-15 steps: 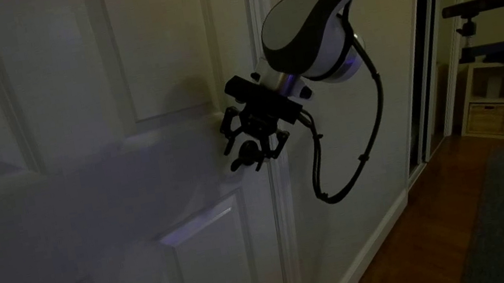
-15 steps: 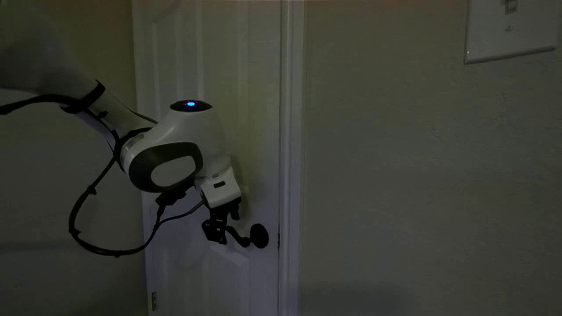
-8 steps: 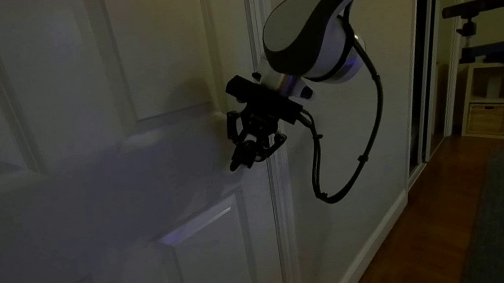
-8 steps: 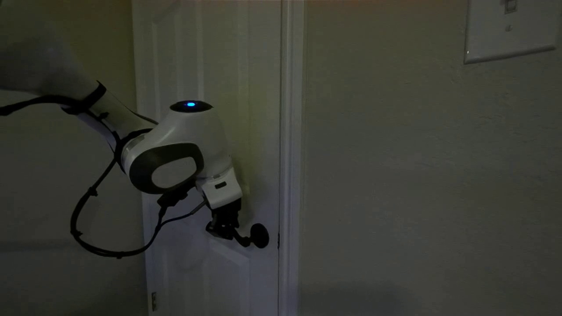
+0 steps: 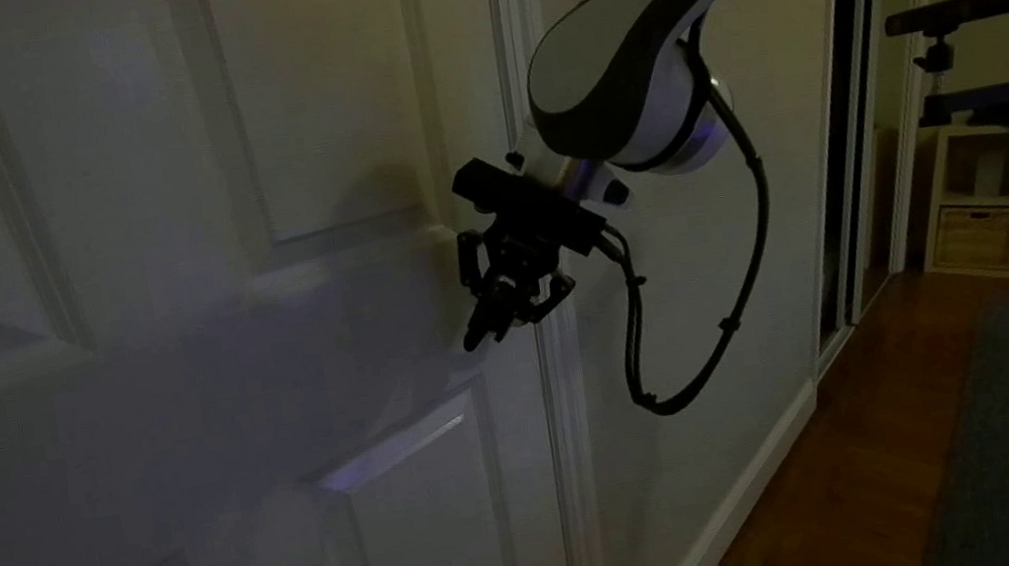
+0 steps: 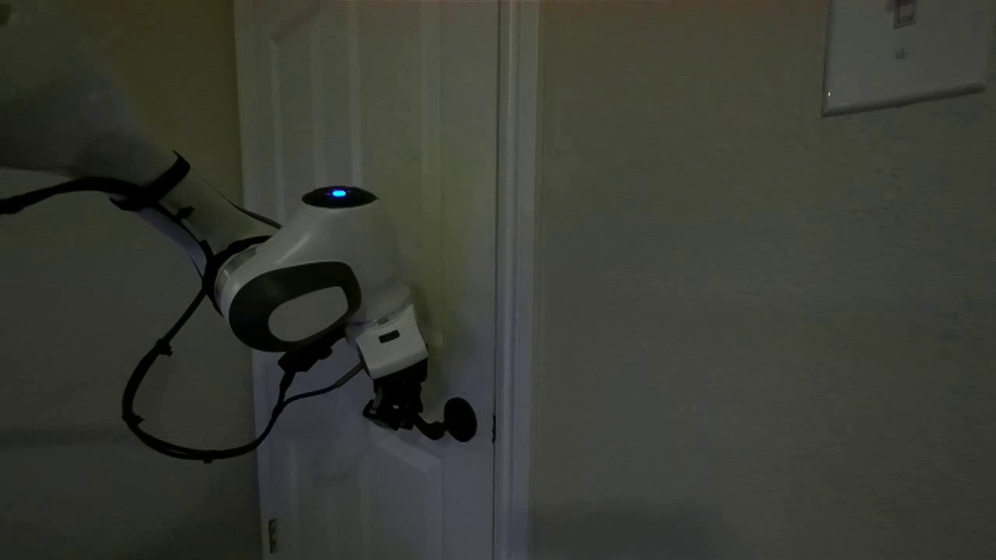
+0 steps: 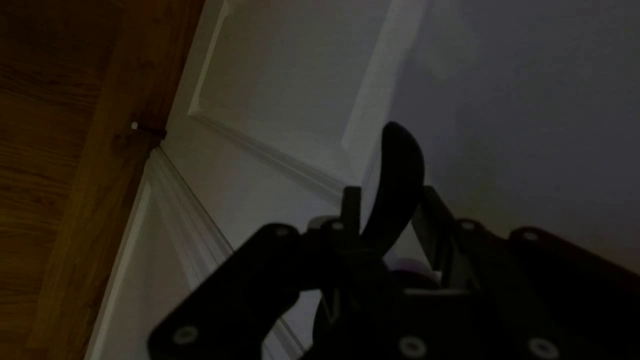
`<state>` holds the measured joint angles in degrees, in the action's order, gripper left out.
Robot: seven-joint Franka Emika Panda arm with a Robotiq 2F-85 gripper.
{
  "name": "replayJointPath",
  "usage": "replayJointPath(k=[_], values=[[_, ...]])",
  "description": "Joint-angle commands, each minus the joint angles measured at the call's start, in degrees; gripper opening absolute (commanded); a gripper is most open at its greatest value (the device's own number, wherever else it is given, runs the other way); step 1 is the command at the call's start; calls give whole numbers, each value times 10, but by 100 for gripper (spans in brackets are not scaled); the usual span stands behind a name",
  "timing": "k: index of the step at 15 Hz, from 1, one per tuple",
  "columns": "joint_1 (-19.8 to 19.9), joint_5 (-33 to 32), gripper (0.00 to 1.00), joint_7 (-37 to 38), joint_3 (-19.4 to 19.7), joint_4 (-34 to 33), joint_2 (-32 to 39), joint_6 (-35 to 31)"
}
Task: Push the black door handle down and open the door
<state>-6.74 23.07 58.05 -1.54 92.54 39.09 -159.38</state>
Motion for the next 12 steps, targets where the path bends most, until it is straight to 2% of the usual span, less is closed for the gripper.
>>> replayJointPath(k=[1,6,8,12], values=[[15,0,12,-28,-10,-3,39,-19],[19,-8,9,-58,0,-5,76,-25],[19,-7,3,-66,3,7,70,-26],[22,1,7,-95,-21,71,14,-35]])
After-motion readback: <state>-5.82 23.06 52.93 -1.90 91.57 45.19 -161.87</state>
